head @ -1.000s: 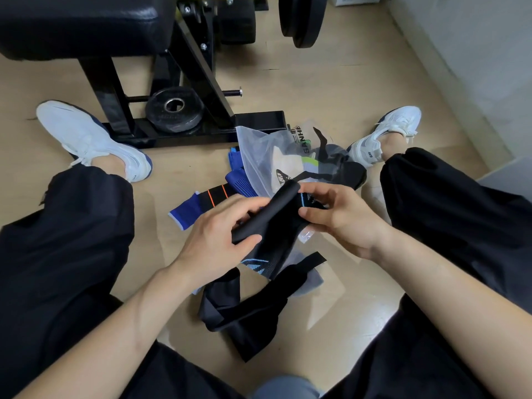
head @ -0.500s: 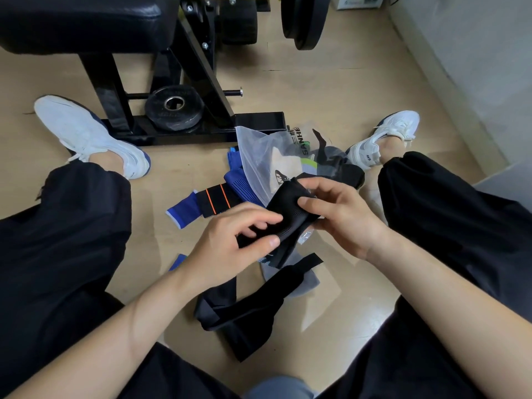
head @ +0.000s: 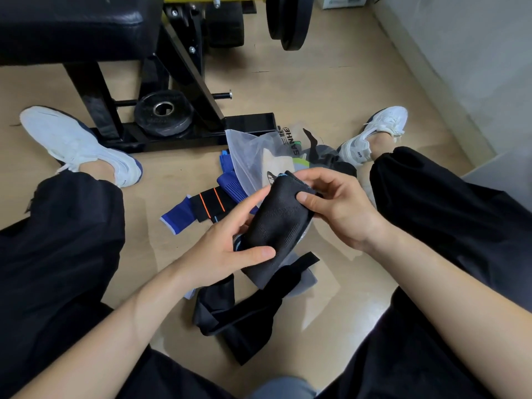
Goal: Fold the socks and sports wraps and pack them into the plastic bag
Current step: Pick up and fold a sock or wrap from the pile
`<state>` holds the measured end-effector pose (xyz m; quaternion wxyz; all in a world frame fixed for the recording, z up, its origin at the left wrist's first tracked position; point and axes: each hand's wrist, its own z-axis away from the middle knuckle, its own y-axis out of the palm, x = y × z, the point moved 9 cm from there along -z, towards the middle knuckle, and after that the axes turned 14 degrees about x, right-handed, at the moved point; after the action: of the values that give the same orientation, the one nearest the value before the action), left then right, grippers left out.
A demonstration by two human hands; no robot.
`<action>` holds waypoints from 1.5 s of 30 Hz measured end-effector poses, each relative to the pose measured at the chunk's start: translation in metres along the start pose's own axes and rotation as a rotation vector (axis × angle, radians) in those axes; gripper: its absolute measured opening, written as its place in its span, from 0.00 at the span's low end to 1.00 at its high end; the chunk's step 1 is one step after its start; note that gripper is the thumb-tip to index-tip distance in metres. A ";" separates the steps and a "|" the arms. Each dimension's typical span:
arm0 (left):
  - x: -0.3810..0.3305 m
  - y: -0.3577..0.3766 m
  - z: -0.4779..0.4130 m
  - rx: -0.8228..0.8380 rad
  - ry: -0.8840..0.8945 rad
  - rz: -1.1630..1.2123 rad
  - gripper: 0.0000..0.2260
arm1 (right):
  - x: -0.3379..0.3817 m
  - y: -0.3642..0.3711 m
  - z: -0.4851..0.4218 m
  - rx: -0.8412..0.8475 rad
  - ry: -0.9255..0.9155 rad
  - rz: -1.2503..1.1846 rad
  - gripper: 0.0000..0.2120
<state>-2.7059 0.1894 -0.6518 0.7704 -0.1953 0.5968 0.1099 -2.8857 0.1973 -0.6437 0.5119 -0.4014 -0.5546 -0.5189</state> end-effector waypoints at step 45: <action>0.058 -0.087 0.027 -0.449 -0.244 0.013 0.27 | -0.070 0.029 -0.093 0.319 0.336 1.678 0.26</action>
<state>-2.6321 0.1185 -0.6871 0.7733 -0.3431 0.4614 0.2673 -2.8324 0.1161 -0.7135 0.8505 -0.5191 -0.0588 0.0613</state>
